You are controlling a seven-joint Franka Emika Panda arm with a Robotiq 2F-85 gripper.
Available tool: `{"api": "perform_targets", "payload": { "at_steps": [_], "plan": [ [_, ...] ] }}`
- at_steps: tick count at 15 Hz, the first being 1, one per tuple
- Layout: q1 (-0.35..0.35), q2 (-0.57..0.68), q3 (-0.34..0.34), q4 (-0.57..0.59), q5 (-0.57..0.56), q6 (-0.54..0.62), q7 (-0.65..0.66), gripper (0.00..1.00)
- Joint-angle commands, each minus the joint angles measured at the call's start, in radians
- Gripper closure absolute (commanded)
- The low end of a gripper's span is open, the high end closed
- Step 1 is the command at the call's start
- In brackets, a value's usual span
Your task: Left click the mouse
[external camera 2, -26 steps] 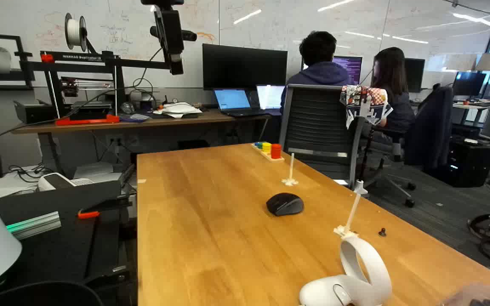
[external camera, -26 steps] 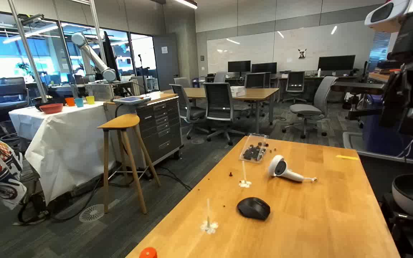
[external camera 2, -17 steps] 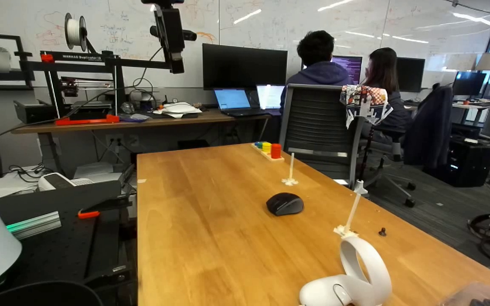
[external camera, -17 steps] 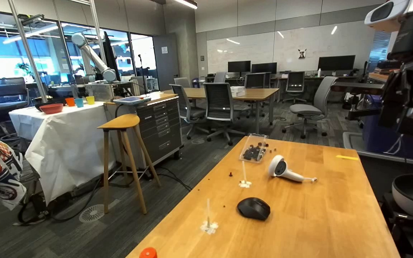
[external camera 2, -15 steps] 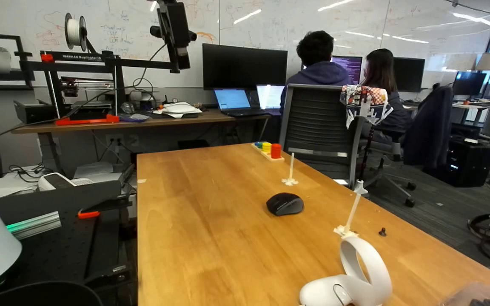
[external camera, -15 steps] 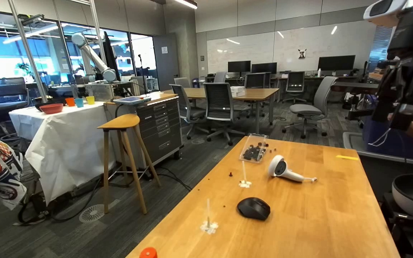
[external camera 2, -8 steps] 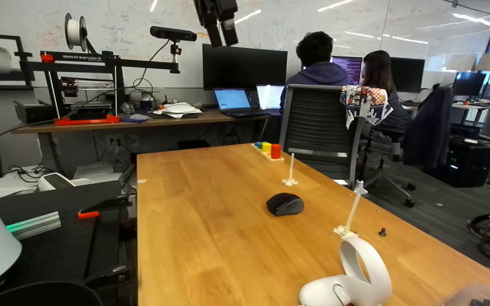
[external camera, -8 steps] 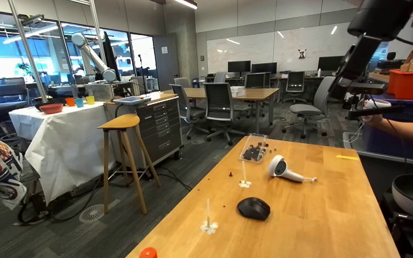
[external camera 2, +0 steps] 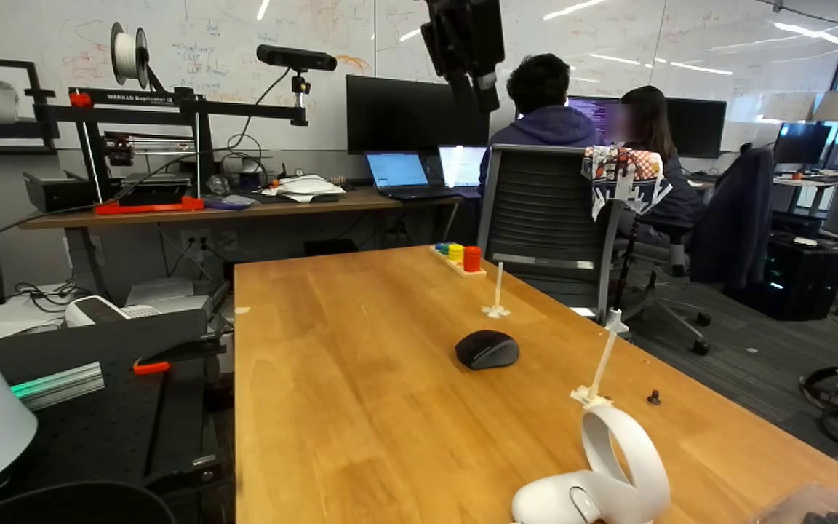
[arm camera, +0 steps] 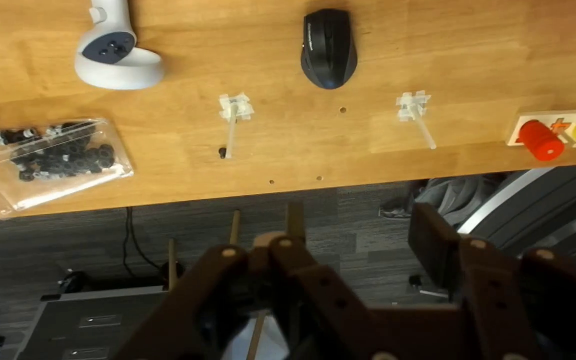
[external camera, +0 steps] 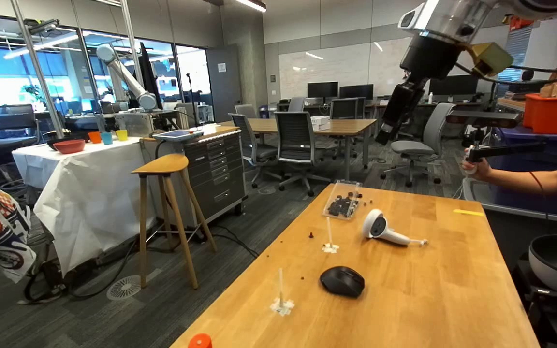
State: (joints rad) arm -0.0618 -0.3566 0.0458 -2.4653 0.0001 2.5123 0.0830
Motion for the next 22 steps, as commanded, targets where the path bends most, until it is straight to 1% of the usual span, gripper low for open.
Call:
{"api": "perform_targets", "payload": {
  "at_steps": [1,2,3,6,7,8,9,10,11,12,17,22],
  "plan": [
    [-0.001,0.155,-0.013,0.105,-0.014,0.049,0.028,0.72],
    [0.002,0.189,-0.016,0.117,-0.008,0.062,0.031,0.81],
    [0.001,0.219,-0.016,0.127,-0.016,0.074,0.039,0.87],
    [0.006,0.303,-0.02,0.15,-0.018,0.103,0.052,0.93],
    [0.008,0.327,-0.022,0.156,-0.018,0.109,0.056,0.92],
    [0.01,0.35,-0.023,0.159,-0.02,0.115,0.059,0.89],
    [0.012,0.37,-0.025,0.163,-0.018,0.12,0.062,0.91],
    [0.013,0.392,-0.027,0.164,-0.017,0.126,0.065,0.88],
    [0.015,0.41,-0.03,0.166,-0.018,0.129,0.068,0.89],
    [0.016,0.43,-0.032,0.166,-0.024,0.134,0.075,0.88],
    [0.027,0.512,-0.044,0.173,-0.018,0.14,0.095,0.9],
    [0.043,0.58,-0.059,0.179,-0.024,0.142,0.123,0.88]
  ]
}}
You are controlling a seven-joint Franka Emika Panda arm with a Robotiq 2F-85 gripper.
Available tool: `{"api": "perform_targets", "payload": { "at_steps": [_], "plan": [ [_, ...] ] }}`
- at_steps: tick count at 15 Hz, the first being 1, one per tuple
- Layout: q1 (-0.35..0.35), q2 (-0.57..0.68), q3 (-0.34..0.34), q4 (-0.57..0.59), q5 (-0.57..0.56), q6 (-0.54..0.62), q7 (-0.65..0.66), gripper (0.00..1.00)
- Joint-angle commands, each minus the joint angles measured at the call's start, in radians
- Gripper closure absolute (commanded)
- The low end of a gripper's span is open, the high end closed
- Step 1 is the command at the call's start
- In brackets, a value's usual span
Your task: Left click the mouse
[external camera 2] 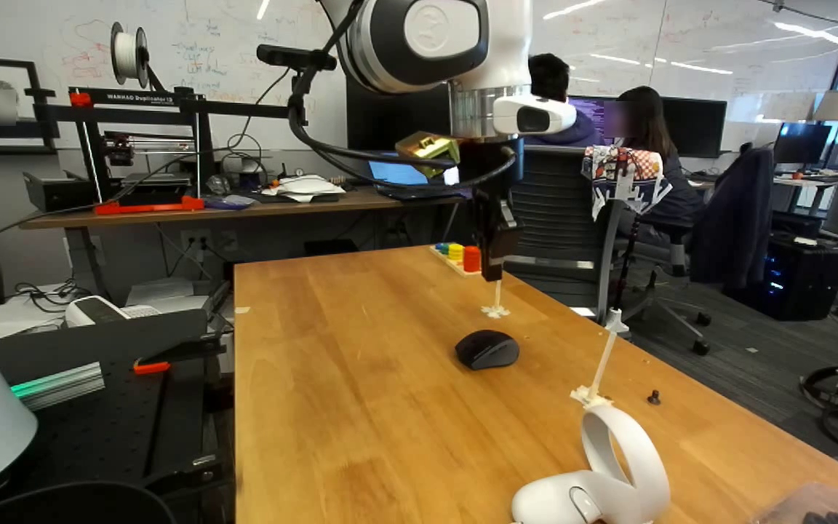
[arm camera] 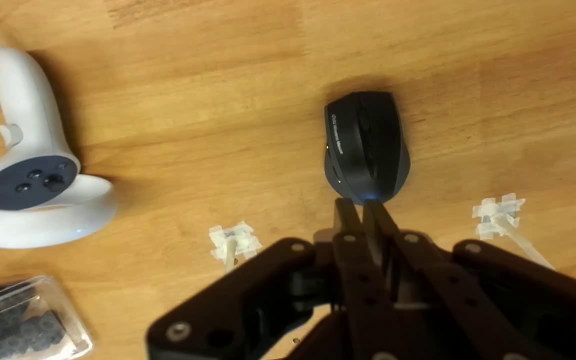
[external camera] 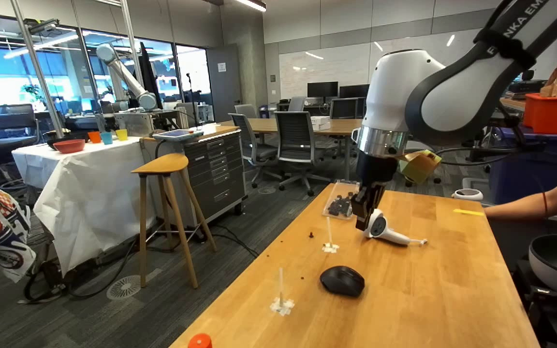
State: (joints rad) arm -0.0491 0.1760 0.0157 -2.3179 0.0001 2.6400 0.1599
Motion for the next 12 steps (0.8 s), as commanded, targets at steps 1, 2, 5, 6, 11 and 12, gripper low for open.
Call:
{"api": "perform_targets", "payload": {
  "at_steps": [1,2,5,6,11,12],
  "plan": [
    [0.033,0.06,-0.031,0.034,-0.02,0.014,0.051,0.89],
    [0.039,0.078,-0.035,0.039,-0.024,0.017,0.061,0.89],
    [0.056,0.123,-0.049,0.055,-0.028,0.017,0.085,0.89],
    [0.063,0.141,-0.055,0.062,-0.03,0.019,0.094,0.88],
    [0.091,0.209,-0.078,0.096,-0.026,0.021,0.122,0.89],
    [0.098,0.224,-0.084,0.105,-0.028,0.022,0.129,0.89]
  ]
}}
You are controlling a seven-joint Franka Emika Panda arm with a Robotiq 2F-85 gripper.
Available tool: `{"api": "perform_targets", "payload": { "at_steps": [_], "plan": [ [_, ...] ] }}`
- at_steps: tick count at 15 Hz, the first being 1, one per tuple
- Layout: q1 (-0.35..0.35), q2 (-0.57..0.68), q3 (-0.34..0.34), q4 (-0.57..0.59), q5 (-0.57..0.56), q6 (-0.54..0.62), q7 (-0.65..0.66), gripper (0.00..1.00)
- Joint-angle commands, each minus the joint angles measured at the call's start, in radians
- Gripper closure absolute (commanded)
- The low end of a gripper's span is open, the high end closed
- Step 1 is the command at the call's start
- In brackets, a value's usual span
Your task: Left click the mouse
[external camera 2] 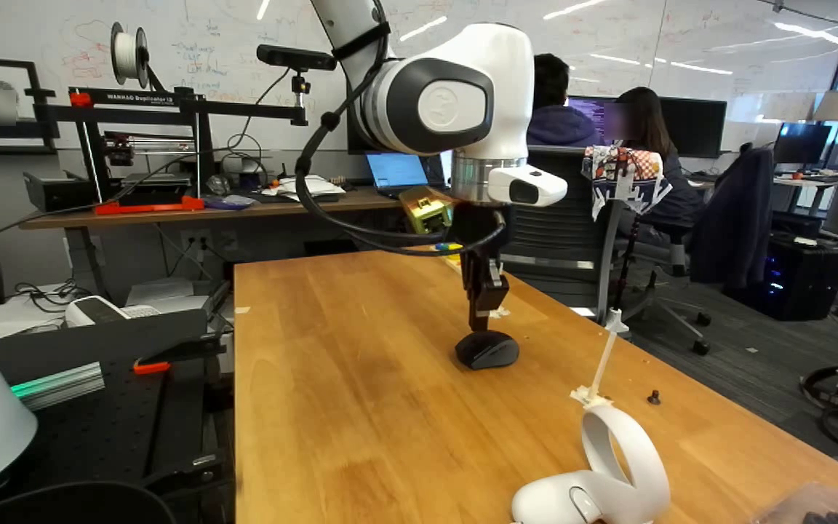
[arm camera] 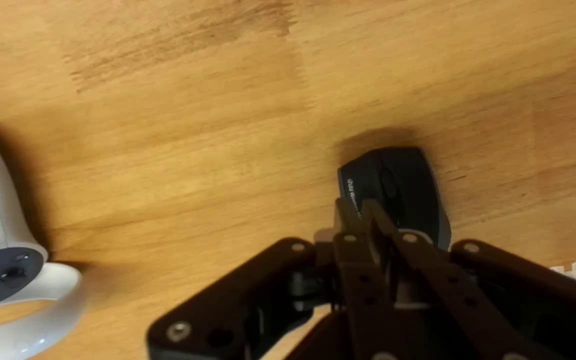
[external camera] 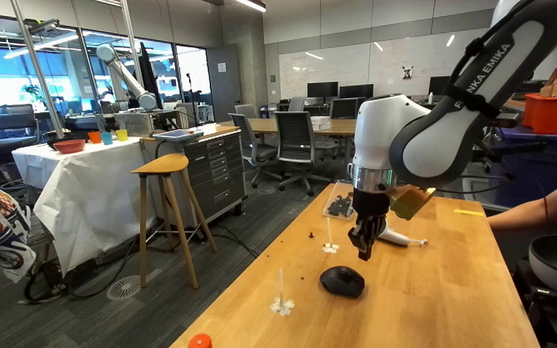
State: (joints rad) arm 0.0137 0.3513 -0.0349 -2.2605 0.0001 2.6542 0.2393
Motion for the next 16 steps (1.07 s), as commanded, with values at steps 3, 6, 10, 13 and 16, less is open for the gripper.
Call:
{"api": "perform_targets", "payload": {
  "at_steps": [3,6,10,13,16],
  "plan": [
    [0.046,0.084,-0.04,0.068,-0.019,0.009,0.06,0.89],
    [0.057,0.114,-0.046,0.087,-0.018,0.006,0.071,0.89],
    [0.074,0.145,-0.055,0.106,-0.018,0.007,0.086,0.89],
    [0.084,0.16,-0.059,0.116,-0.017,0.007,0.094,0.89],
    [0.089,0.159,-0.059,0.117,-0.014,0.006,0.097,0.89]
  ]
}}
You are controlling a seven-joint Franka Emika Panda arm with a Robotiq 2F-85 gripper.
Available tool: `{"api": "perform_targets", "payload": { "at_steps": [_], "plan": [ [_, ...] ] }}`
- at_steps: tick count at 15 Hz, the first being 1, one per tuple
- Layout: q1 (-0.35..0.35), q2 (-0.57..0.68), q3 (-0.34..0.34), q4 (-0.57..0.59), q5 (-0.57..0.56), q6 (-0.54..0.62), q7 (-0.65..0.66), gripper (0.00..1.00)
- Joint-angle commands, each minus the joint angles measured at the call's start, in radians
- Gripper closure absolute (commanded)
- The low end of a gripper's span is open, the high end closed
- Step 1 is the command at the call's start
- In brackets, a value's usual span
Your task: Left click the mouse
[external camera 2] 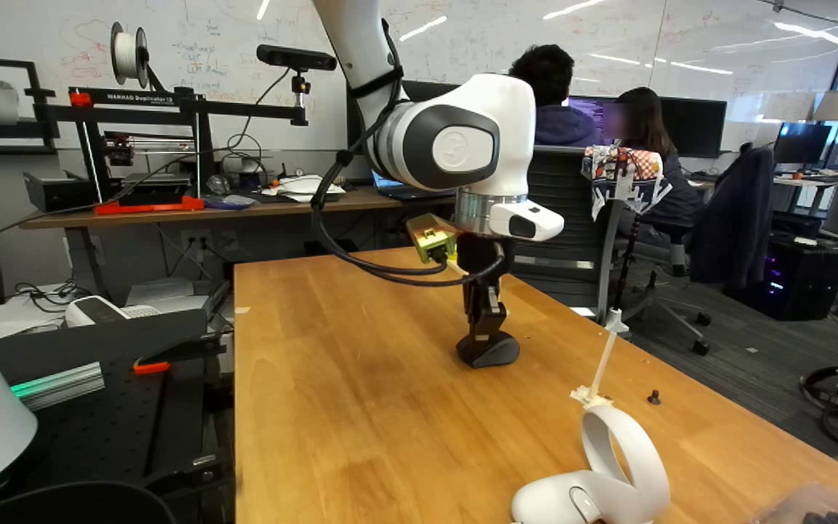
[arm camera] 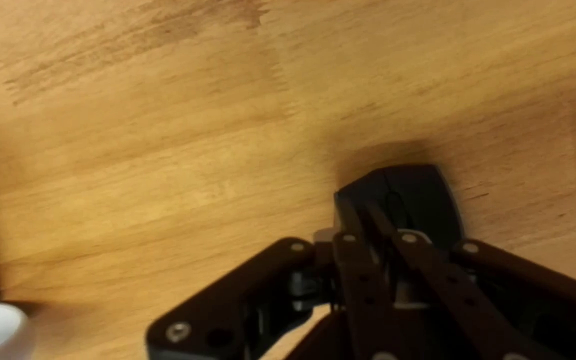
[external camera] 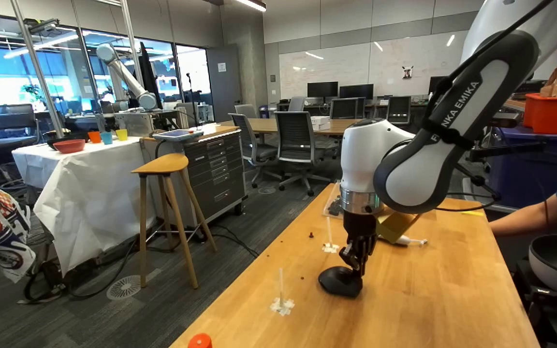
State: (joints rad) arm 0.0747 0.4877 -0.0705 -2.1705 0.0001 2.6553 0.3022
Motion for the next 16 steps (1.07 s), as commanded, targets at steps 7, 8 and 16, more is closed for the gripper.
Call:
{"api": "perform_targets", "payload": {
  "at_steps": [7,8,16],
  "plan": [
    [0.006,-0.047,-0.014,0.026,0.006,-0.011,0.015,0.89],
    [0.003,-0.065,-0.014,0.028,0.007,-0.016,0.013,0.89],
    [-0.022,-0.217,-0.011,0.057,0.0,-0.054,-0.003,0.88]
  ]
}}
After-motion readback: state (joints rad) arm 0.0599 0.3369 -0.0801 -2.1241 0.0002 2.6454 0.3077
